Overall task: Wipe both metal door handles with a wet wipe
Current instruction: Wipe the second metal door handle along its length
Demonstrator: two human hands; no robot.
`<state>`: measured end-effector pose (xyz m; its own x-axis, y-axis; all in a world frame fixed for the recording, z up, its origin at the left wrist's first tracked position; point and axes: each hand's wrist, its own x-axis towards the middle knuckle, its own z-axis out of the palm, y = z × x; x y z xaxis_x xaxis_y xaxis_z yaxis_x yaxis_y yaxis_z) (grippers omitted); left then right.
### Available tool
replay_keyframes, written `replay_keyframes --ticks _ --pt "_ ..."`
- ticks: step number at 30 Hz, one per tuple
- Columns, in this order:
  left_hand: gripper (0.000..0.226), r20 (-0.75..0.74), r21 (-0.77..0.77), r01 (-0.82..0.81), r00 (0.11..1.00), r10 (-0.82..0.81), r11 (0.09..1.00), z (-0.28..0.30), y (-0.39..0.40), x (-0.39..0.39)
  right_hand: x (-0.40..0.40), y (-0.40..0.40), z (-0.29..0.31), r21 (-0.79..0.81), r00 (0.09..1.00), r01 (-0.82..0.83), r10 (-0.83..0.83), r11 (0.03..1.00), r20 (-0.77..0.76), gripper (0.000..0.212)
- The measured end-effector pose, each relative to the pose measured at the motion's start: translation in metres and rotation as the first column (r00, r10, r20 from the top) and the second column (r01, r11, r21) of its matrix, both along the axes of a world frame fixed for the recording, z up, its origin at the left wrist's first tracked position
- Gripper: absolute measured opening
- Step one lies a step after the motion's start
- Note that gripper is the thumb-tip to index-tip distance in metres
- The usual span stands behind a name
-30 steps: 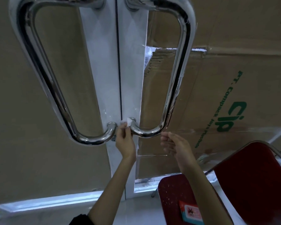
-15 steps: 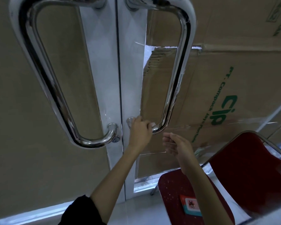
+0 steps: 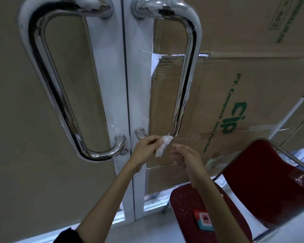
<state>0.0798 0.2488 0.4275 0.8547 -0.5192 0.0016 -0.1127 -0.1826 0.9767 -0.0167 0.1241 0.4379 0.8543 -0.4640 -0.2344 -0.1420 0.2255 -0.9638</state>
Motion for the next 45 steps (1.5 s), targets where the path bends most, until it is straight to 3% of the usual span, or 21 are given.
replay_keyframes --ticks 2,4,7,11,13,17,19,20,21,22,24,26,27,29,32,36,40,45 --pt "0.017 -0.266 -0.204 0.046 0.959 -0.1 0.978 0.008 0.003 -0.008 0.004 0.007 0.004 -0.013 0.994 -0.088 0.089 0.996 0.061 0.016" --pt "0.021 -0.32 -0.248 0.076 0.934 -0.156 0.966 0.015 0.008 -0.01 0.008 0.01 0.006 -0.007 0.98 -0.15 0.15 0.989 0.133 0.023" --pt "0.021 -0.324 -0.22 0.083 0.933 -0.154 0.972 0.018 0.014 -0.008 0.011 0.011 0.006 -0.02 0.974 -0.114 0.116 0.993 0.195 0.025" --pt "0.015 -0.308 -0.145 -0.006 0.951 -0.04 0.989 0.016 0.022 0.003 0.01 0.01 -0.004 -0.083 0.99 -0.061 0.071 0.995 0.126 0.009" --pt "0.012 -0.308 -0.112 -0.062 0.951 0.024 0.992 0.013 0.025 0.008 0.007 0.008 -0.01 -0.054 0.994 -0.054 0.059 0.997 0.096 0.014" --pt "0.01 -0.269 -0.031 0.003 0.963 -0.011 1.0 0.011 0.021 0.008 0.005 0.01 -0.008 0.025 0.985 -0.078 0.073 0.997 0.157 0.021" --pt "0.011 -0.205 -0.019 -0.003 0.979 -0.001 1.0 0.013 0.019 0.007 0.008 0.01 0.0 -0.055 0.978 -0.013 0.024 0.998 0.207 0.015" --pt "0.011 -0.173 -0.036 -0.03 0.985 0.024 0.999 0.015 0.019 0.008 0.01 0.009 0.006 -0.187 0.973 0.078 -0.034 0.979 0.229 0.01" --pt "0.012 -0.148 -0.059 -0.067 0.987 0.058 0.996 0.016 0.02 0.009 0.013 0.007 0.011 -0.364 0.955 0.198 -0.096 0.91 0.279 0.007" --pt "0.013 -0.131 -0.082 -0.11 0.987 0.098 0.991 0.018 0.022 0.011 0.016 0.003 0.017 -0.551 0.921 0.327 -0.127 0.768 0.369 0.009" --pt "0.016 -0.119 -0.11 -0.183 0.978 0.169 0.977 0.02 0.027 0.014 0.028 -0.004 0.023 -0.83 0.871 0.466 0.005 0.307 0.491 0.019" --pt "0.019 -0.127 -0.122 -0.224 0.97 0.209 0.967 0.021 0.03 0.017 0.047 -0.008 0.009 -0.899 0.912 0.404 0.158 -0.17 0.379 0.029" --pt "0.019 -0.134 -0.127 -0.232 0.967 0.215 0.964 0.021 0.031 0.018 0.054 -0.009 -0.005 -0.886 0.941 0.331 0.186 -0.326 0.283 0.031" --pt "0.02 -0.147 -0.143 -0.241 0.964 0.22 0.96 0.019 0.035 0.02 0.056 -0.006 -0.035 -0.88 0.98 0.163 0.173 -0.447 0.093 0.04" --pt "0.018 -0.149 -0.152 -0.263 0.959 0.241 0.953 0.014 0.044 0.021 0.042 -0.001 -0.065 -0.906 0.992 0.075 0.121 -0.416 0.027 0.055" --pt "0.019 -0.16 -0.16 -0.28 0.954 0.255 0.947 0.008 0.05 0.022 0.044 0.003 -0.061 -0.915 0.997 -0.023 0.055 -0.403 -0.05 0.068" --pt "0.017 -0.109 -0.142 -0.256 0.964 0.242 0.956 0.01 0.041 0.023 0.062 0.01 -0.052 -0.897 0.995 -0.095 -0.067 -0.432 -0.073 0.067" --pt "0.017 -0.124 -0.159 -0.261 0.962 0.243 0.952 0.012 0.042 0.027 0.062 0.019 -0.053 -0.964 0.998 -0.041 -0.053 -0.264 -0.028 0.072"
